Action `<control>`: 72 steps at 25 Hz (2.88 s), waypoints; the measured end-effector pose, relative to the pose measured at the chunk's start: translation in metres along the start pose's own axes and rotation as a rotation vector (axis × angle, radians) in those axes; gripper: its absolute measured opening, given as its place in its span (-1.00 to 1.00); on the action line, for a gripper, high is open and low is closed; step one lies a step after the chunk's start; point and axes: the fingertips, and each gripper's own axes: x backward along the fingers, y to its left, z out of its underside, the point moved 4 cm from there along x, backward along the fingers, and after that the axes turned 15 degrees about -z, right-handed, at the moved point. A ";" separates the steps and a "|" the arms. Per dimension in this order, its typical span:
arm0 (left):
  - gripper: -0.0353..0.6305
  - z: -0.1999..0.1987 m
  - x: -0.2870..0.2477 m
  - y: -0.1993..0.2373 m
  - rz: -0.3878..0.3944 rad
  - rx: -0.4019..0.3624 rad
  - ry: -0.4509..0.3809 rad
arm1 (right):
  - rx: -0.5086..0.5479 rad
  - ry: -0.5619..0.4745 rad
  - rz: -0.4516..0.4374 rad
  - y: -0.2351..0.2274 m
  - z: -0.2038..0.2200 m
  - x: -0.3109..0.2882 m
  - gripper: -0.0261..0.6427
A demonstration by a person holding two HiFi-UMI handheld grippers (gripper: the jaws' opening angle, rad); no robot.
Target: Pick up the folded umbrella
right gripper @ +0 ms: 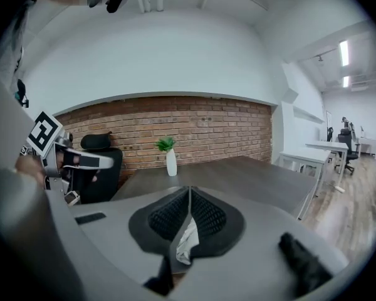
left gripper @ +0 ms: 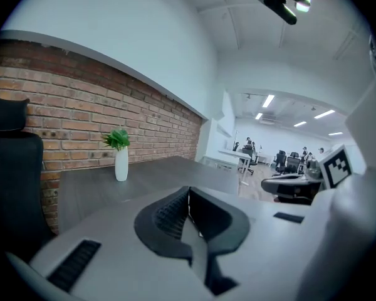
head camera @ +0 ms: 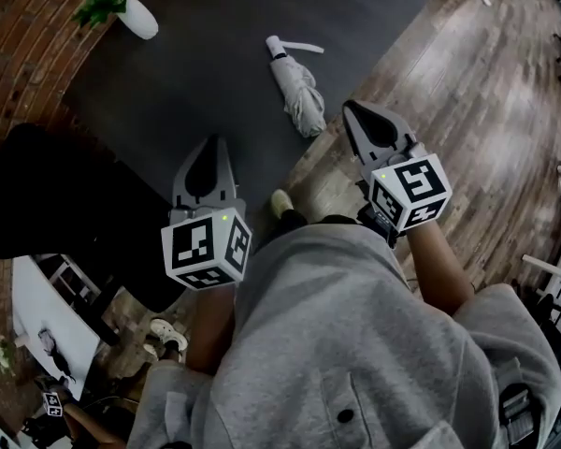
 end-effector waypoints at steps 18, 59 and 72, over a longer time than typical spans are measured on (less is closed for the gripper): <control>-0.85 -0.010 -0.044 0.001 0.066 -0.006 0.002 | -0.035 0.066 0.083 -0.031 0.011 -0.028 -0.84; -0.85 0.012 -0.124 0.019 -0.023 -0.022 0.158 | -0.414 0.530 -0.141 -0.060 0.151 -0.142 0.09; -0.85 0.017 -0.132 0.034 -0.058 0.002 0.192 | -0.377 0.756 -0.098 -0.051 0.168 -0.173 0.09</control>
